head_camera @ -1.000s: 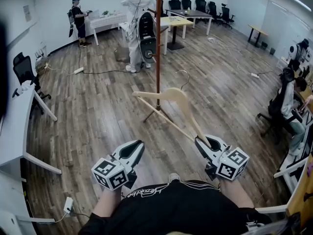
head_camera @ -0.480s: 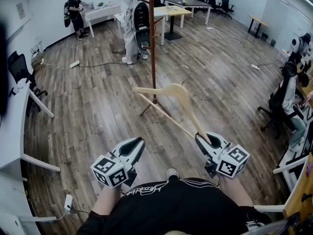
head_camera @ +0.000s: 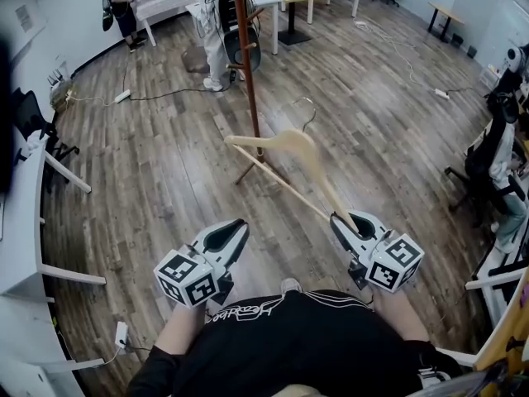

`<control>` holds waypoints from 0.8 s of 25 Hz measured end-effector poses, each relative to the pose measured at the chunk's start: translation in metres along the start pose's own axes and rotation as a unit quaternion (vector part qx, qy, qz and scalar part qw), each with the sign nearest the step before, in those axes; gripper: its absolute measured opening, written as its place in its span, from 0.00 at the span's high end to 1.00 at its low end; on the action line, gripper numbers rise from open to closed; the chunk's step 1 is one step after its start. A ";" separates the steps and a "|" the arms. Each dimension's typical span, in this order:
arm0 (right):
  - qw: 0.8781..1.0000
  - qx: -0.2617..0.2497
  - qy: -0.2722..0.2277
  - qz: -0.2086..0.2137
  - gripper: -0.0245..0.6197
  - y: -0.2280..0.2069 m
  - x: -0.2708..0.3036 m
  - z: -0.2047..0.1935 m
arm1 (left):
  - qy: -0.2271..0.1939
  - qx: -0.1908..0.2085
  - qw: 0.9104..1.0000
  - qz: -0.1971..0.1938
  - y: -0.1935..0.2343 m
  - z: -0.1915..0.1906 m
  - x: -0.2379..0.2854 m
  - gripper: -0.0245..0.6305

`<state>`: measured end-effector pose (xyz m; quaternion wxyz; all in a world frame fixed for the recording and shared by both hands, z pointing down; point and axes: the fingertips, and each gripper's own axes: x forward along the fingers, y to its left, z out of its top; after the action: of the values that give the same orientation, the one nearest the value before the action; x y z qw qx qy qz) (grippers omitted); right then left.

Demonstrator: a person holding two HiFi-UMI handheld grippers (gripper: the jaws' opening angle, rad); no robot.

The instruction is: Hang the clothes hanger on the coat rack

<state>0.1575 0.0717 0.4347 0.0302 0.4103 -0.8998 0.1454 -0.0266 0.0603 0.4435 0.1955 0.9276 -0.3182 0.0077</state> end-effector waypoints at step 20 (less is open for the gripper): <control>0.999 -0.038 -0.007 0.030 0.84 -0.099 0.054 0.042 | -0.026 0.041 0.998 0.027 0.038 0.058 0.088 0.90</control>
<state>0.1979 -0.0409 0.4276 0.0348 0.3830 -0.9166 0.1092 0.0148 -0.0405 0.4159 0.1487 0.9259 -0.3473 0.0023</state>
